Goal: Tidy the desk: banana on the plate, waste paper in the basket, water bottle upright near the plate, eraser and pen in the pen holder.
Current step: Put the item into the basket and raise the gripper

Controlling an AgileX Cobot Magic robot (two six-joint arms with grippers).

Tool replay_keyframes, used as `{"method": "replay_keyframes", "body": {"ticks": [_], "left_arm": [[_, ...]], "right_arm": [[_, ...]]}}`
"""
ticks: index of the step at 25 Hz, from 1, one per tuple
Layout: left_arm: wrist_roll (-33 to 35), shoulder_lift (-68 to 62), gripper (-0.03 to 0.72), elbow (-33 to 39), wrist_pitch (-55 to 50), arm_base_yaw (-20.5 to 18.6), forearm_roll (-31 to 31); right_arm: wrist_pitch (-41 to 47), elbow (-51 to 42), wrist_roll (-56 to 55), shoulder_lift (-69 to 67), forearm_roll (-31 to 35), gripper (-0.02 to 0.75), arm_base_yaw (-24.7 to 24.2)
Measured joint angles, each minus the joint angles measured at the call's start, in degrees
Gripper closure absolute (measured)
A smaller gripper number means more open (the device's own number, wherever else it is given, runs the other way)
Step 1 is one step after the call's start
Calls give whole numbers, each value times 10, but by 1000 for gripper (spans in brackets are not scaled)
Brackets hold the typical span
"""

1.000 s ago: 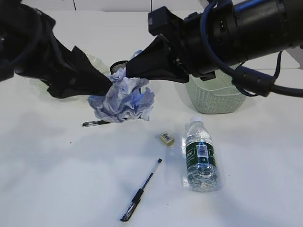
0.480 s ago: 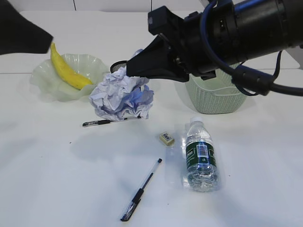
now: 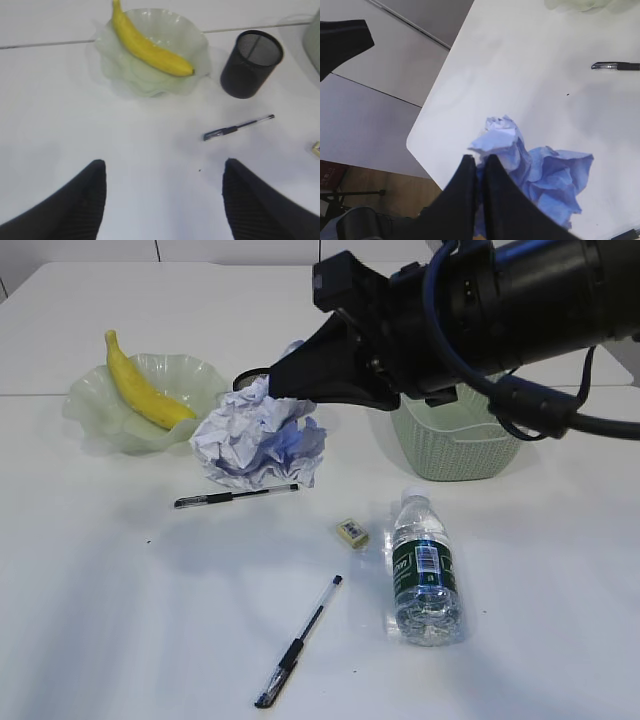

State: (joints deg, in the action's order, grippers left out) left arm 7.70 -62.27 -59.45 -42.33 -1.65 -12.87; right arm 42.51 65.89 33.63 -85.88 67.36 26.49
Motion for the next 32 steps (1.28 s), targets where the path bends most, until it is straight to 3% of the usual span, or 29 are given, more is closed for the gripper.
{"method": "replay_keyframes", "body": {"ticks": [3, 7, 20, 26, 32], "left_arm": [[-4, 0, 178, 20, 0, -28, 0], [-5, 0, 187, 34, -20, -33, -1], [-6, 0, 197, 35, -65, -33, -2], [-7, 0, 207, 35, -65, -33, -2], [-7, 0, 219, 35, -65, -33, -2]], "right_arm": [[-6, 0, 0, 0, 0, 733, -1], [-20, 0, 1, 0, 0, 733, -26], [-126, 1, 23, -39, 1, 734, -214], [-195, 22, 74, -94, 5, 734, -230], [-220, 101, 118, -174, 9, 734, -230]]}}
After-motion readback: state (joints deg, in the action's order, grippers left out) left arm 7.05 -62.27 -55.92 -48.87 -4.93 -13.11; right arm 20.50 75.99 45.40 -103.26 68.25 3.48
